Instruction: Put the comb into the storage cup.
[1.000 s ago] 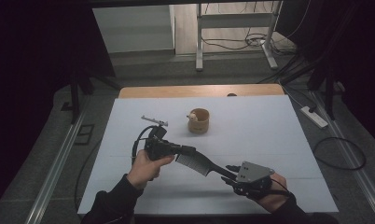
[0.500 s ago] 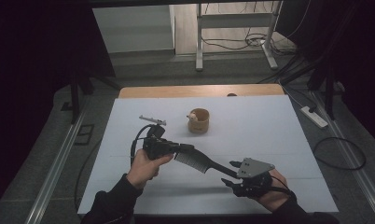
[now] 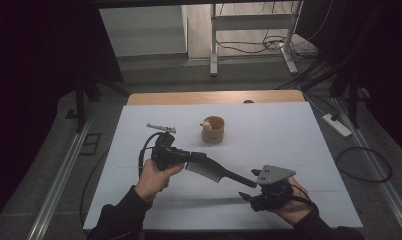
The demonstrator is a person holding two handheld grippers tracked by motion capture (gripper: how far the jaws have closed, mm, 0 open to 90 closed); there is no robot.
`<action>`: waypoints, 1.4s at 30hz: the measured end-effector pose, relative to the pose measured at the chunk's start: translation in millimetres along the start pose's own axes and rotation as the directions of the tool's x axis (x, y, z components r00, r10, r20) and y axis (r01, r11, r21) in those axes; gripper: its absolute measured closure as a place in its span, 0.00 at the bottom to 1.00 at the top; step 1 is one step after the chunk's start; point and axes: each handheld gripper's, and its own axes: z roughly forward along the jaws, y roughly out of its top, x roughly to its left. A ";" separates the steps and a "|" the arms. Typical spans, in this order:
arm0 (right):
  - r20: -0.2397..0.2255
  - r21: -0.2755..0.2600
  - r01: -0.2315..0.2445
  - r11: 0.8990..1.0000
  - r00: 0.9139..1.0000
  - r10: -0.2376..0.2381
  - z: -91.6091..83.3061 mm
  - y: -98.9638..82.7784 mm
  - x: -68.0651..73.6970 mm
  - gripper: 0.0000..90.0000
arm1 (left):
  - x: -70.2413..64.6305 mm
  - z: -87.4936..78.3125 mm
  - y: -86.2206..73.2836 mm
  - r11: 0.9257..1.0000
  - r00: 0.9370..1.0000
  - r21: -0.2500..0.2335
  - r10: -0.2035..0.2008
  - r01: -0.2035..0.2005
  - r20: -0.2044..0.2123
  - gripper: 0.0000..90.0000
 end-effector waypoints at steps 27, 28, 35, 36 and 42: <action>0.023 0.078 -0.091 0.993 0.996 0.089 2.5 -6.6 -17.5 0.00 | -0.1 -13.7 1.1 0.999 0.994 -0.024 0.030 -0.033 -0.110 0.93; 0.024 0.080 -0.091 0.993 0.996 0.089 2.4 -6.8 -17.7 0.00 | 0.0 -13.7 1.0 0.999 0.993 -0.024 0.030 -0.033 -0.113 0.93; 0.018 0.089 -0.094 0.992 0.996 0.093 0.5 -8.4 -20.0 0.00 | 0.6 -14.9 0.8 0.999 0.991 -0.024 0.030 -0.034 -0.133 0.93; 0.016 0.088 -0.097 0.991 0.995 0.096 0.0 -8.7 -20.5 0.00 | 0.6 -15.3 0.8 0.999 0.990 -0.025 0.030 -0.033 -0.136 0.93; 0.000 0.103 -0.111 0.988 0.994 0.112 -3.2 -11.4 -23.6 0.00 | 2.7 -20.0 0.6 0.999 0.988 -0.037 0.019 -0.025 -0.151 0.93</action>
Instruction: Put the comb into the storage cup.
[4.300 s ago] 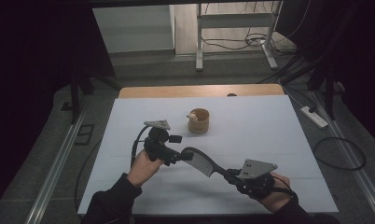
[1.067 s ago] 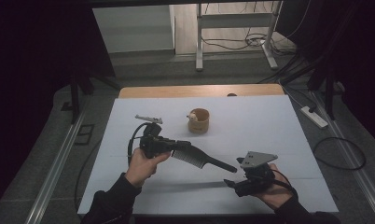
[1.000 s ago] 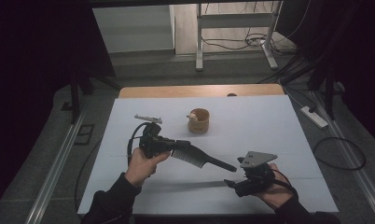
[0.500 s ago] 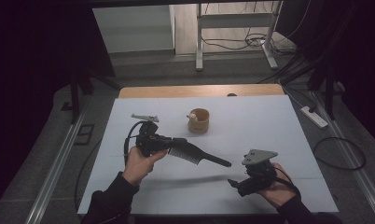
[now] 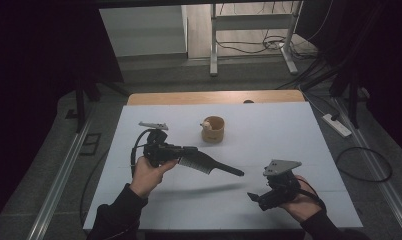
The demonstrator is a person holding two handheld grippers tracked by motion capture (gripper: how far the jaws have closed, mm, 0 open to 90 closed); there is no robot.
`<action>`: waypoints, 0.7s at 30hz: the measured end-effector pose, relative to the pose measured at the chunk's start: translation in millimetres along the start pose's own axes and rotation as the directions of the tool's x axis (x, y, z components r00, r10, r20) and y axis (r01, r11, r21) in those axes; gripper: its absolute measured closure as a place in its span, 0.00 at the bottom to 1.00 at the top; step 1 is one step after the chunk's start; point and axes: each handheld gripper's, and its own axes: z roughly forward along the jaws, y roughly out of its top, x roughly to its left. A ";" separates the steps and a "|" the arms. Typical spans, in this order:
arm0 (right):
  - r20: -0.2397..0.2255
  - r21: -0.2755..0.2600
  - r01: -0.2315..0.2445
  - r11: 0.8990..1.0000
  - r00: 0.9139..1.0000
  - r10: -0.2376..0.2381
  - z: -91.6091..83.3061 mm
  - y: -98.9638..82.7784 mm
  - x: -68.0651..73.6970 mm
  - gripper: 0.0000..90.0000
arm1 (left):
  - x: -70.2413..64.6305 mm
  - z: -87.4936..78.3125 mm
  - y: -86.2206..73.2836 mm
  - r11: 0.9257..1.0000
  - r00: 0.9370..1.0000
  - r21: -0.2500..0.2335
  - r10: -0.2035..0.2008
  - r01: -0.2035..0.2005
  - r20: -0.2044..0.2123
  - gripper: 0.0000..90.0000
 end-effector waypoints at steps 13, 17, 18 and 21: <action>0.030 0.005 -0.019 1.000 0.999 0.019 -8.7 -8.1 -7.7 0.00 | 7.2 -14.2 -0.5 0.999 0.999 -0.039 -0.012 0.010 -0.035 0.93; 0.031 0.011 -0.032 0.999 0.999 0.032 -12.0 -10.9 -9.8 0.00 | 9.5 -18.6 -0.4 0.999 0.999 -0.049 -0.013 0.011 -0.049 0.93; 0.033 0.010 -0.034 0.999 0.999 0.034 -12.7 -11.7 -10.4 0.00 | 9.9 -19.6 -0.2 0.999 0.998 -0.051 -0.012 0.009 -0.054 0.93; 0.043 0.012 -0.041 0.999 0.998 0.040 -14.7 -14.1 -11.6 0.00 | 10.7 -22.7 0.3 0.999 0.998 -0.052 -0.007 0.003 -0.068 0.93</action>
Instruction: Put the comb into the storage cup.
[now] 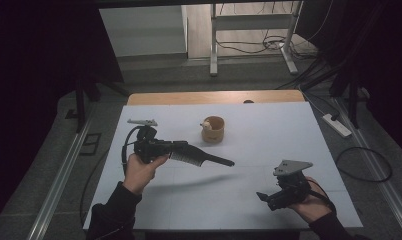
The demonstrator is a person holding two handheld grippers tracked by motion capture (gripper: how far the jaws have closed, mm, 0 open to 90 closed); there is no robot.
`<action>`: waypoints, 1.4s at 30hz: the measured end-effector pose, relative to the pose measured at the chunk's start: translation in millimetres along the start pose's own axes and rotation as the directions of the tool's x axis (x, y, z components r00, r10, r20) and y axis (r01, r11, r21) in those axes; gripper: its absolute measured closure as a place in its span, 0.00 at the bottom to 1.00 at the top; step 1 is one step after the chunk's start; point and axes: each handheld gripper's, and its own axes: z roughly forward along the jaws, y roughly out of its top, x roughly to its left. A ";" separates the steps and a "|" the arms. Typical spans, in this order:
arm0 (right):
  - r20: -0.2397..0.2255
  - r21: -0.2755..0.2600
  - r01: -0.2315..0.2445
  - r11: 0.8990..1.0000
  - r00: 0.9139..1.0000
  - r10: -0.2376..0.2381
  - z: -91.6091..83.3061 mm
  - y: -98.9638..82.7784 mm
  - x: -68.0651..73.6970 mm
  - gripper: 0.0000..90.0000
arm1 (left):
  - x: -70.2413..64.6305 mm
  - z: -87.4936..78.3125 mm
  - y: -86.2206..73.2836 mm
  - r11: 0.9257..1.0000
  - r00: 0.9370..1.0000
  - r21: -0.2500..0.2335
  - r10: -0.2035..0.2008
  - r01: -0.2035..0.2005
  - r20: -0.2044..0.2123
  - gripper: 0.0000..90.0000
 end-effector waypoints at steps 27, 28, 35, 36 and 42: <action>0.073 -0.010 -0.112 0.994 0.991 0.113 -21.6 -25.9 -12.0 0.00 | 18.9 -37.4 12.8 0.995 0.996 -0.092 -0.047 0.040 -0.076 0.93; 0.075 -0.012 -0.120 0.993 0.990 0.120 -22.4 -26.7 -12.2 0.00 | 19.4 -38.5 13.6 0.995 0.996 -0.094 -0.046 0.038 -0.079 0.93; 0.082 -0.014 -0.147 0.989 0.986 0.148 -28.0 -32.5 -13.2 0.00 | 19.1 -45.3 22.9 0.994 0.995 -0.106 -0.042 0.032 -0.095 0.93; 0.085 -0.014 -0.147 0.989 0.985 0.148 -28.6 -33.5 -13.3 0.00 | 18.9 -46.3 24.6 0.994 0.994 -0.106 -0.041 0.030 -0.097 0.93; 0.096 -0.006 -0.176 0.984 0.980 0.176 -31.8 -38.7 -13.7 0.00 | 17.5 -50.6 33.8 0.993 0.993 -0.112 -0.037 0.025 -0.112 0.93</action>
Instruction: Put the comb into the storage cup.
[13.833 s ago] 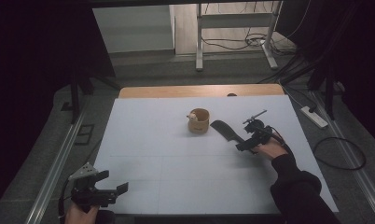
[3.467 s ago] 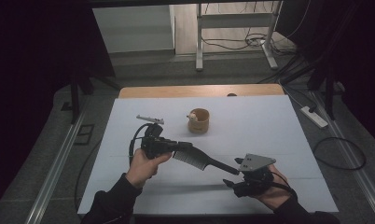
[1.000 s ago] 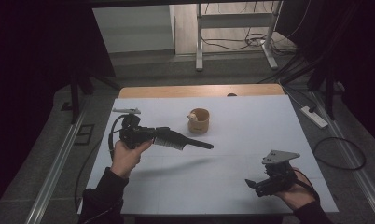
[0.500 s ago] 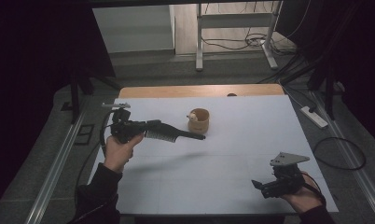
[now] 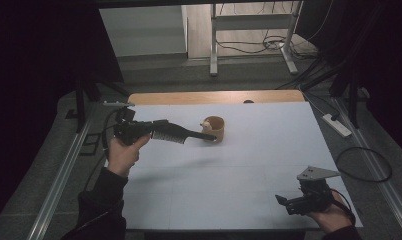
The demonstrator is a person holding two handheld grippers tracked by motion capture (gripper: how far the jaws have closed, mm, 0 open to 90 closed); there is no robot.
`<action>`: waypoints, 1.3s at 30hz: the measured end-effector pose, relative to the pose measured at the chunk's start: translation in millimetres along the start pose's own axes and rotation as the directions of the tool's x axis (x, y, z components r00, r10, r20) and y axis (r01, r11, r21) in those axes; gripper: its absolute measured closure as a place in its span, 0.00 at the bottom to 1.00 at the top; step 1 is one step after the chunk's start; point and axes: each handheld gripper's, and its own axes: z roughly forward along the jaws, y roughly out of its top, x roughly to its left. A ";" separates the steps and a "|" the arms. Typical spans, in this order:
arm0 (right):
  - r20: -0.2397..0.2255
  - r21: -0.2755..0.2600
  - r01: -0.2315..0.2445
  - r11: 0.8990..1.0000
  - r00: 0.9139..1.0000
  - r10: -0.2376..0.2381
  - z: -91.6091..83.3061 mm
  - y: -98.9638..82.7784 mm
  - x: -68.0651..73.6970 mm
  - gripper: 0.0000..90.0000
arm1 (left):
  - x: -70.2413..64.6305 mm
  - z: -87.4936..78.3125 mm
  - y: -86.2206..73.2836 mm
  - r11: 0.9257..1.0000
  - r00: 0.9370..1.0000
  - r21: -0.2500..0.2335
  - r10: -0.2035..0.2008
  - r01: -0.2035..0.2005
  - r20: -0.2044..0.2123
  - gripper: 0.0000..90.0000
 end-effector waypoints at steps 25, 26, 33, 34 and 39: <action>0.070 0.002 -0.107 0.994 0.992 0.107 -25.6 -23.5 -2.8 0.00 | -1.5 2.9 35.6 1.000 0.999 0.009 0.005 -0.004 -0.042 0.93; 0.072 0.001 -0.107 0.994 0.992 0.106 -26.3 -23.9 -2.4 0.00 | -1.5 3.2 37.1 1.000 0.999 0.010 0.004 -0.003 -0.045 0.93; 0.075 -0.007 -0.104 0.995 0.992 0.104 -29.8 -25.8 -0.6 0.00 | -1.0 10.2 46.4 1.000 0.998 0.017 0.003 -0.002 -0.064 0.93; 0.076 -0.008 -0.105 0.994 0.991 0.106 -30.4 -26.1 -0.3 0.00 | -0.8 11.4 47.8 1.000 0.998 0.018 0.002 -0.001 -0.065 0.93; 0.077 -0.013 -0.106 0.994 0.991 0.107 -32.3 -27.4 0.4 0.00 | -0.2 18.5 55.0 1.000 0.997 0.025 0.003 -0.001 -0.074 0.93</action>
